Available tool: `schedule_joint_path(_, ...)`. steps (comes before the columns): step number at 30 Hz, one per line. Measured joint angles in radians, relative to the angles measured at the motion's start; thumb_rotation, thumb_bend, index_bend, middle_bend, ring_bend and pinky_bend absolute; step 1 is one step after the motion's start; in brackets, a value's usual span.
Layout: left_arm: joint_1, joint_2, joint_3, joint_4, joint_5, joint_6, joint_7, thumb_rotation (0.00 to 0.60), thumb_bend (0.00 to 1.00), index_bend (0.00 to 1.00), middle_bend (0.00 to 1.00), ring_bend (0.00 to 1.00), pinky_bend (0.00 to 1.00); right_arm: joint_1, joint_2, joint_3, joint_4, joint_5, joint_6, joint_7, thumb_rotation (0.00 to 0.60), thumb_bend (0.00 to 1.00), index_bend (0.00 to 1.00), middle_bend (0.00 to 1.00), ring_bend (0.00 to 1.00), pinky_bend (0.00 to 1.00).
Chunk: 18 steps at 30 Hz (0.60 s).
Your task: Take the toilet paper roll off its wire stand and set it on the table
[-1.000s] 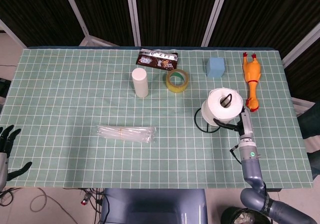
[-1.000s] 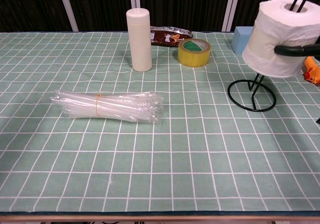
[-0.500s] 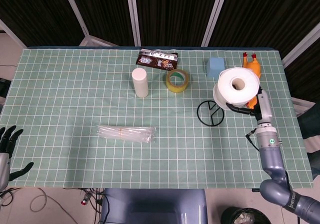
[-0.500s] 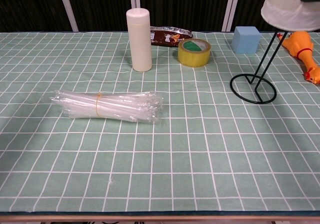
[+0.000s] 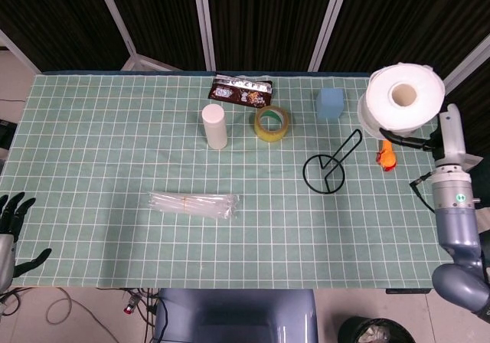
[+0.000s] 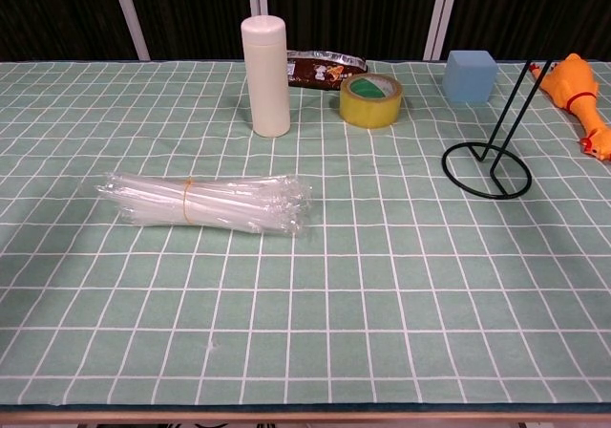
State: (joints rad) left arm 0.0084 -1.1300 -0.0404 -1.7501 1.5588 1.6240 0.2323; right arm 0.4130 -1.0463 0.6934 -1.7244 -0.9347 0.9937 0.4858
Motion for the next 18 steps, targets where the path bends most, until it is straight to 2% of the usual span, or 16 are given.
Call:
schedule_joint_path(5,-0.001,-0.005,0.002,-0.002,0.003,-0.001,0.009,0.6,0.04,0.14,0.05,0.0,0.0,-0.038,0.091,0.012,0.011,0.023,-0.053,0.062,0.6,0.0,0.35,0.29,0.05,0.0)
schedule_joint_path(9,-0.002,-0.008,0.002,-0.002,0.004,-0.002,0.013,0.6,0.04,0.14,0.05,0.0,0.0,-0.087,0.131,-0.008,0.017,-0.006,-0.085,0.132,0.6,0.0,0.35,0.29,0.05,0.0)
schedule_joint_path(15,-0.002,-0.008,0.001,-0.002,0.002,-0.002,0.011,0.6,0.04,0.14,0.05,0.0,0.0,-0.164,0.143,-0.076,0.026,-0.123,-0.093,0.266,0.6,0.0,0.35,0.29,0.04,0.0)
schedule_joint_path(18,-0.002,-0.007,0.0,-0.002,0.001,-0.002,0.009,0.6,0.04,0.14,0.05,0.0,0.0,-0.196,0.132,-0.127,0.031,-0.191,-0.084,0.332,0.6,0.0,0.35,0.29,0.04,0.0)
